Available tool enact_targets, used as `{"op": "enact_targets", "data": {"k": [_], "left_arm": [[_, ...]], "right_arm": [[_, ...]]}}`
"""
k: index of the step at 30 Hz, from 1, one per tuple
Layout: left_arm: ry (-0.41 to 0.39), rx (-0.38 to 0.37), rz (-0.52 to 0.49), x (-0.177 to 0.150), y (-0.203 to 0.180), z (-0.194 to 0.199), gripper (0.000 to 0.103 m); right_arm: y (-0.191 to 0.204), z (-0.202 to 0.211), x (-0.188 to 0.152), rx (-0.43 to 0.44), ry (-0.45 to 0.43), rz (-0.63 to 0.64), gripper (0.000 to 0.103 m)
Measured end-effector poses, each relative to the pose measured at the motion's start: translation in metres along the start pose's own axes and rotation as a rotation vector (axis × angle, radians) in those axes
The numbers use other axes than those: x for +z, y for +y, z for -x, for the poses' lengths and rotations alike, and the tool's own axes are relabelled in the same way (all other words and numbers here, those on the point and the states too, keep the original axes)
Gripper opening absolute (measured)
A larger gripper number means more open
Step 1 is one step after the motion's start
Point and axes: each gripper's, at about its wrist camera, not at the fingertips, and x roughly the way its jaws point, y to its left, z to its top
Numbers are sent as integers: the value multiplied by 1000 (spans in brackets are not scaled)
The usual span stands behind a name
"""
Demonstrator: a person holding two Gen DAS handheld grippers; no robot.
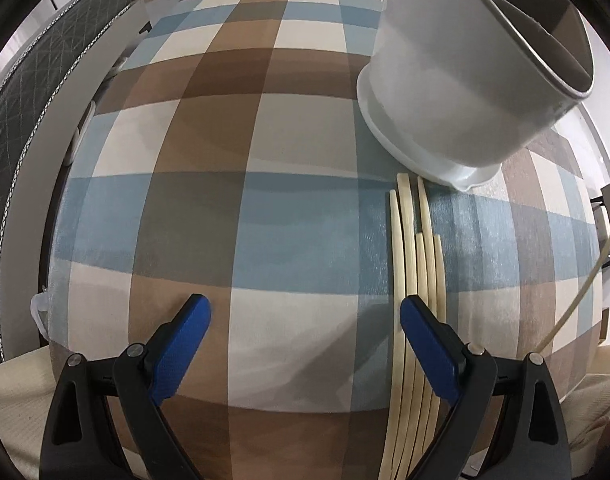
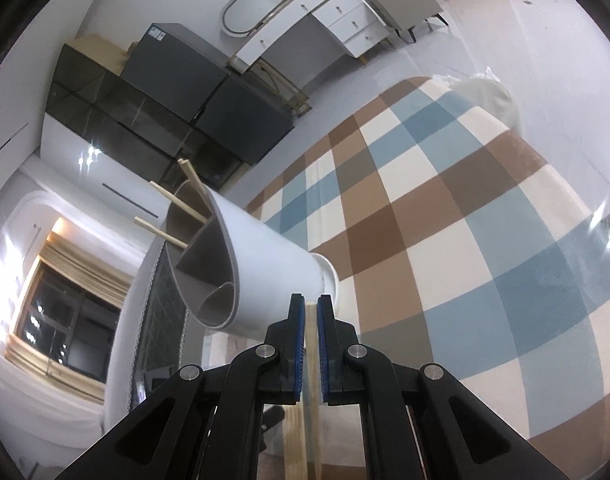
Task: Organize utensils
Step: 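Lift the right tool's chopstick while the left tool pinches another from the pile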
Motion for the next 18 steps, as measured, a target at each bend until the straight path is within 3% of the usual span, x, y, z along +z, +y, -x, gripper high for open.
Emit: {"op": "enact_targets", "data": {"k": [18], "left_arm": [[-17,33,-32,6,-12,-6,89]], "right_arm": [[7,5,-1,-8,-23,42,6]]}}
